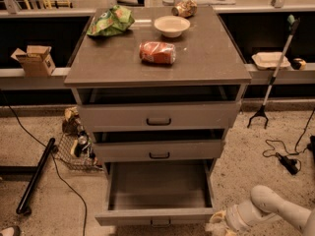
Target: Close bottom drawer
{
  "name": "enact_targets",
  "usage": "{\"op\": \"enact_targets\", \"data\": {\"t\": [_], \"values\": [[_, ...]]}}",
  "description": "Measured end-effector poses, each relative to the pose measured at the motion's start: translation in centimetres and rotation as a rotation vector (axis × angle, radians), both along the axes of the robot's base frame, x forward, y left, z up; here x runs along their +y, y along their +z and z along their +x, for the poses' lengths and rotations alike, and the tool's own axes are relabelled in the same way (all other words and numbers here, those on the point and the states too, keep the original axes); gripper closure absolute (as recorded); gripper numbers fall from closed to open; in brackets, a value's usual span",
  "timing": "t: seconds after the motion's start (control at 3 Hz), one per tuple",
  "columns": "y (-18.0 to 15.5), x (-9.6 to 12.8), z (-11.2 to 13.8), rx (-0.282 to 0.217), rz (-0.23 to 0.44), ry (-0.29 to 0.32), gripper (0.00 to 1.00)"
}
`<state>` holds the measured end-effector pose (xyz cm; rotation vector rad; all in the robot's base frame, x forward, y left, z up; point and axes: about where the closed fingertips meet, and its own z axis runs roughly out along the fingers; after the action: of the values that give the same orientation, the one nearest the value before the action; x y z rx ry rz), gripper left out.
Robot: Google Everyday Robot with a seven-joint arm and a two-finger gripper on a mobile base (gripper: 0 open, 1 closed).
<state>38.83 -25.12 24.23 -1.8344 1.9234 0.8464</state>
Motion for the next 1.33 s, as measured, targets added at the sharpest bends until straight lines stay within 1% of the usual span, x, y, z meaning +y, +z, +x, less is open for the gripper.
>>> {"op": "enact_targets", "data": {"t": [0.67, 1.0, 1.33], "values": [[-0.2, 0.0, 0.1, -0.001, 0.002, -0.002, 0.87], [-3.0, -0.1, -0.7, 0.025, 0.000, 0.027, 1.00], [-6.3, 0.4, -1.3, 0.037, 0.007, 0.068, 1.00]]}}
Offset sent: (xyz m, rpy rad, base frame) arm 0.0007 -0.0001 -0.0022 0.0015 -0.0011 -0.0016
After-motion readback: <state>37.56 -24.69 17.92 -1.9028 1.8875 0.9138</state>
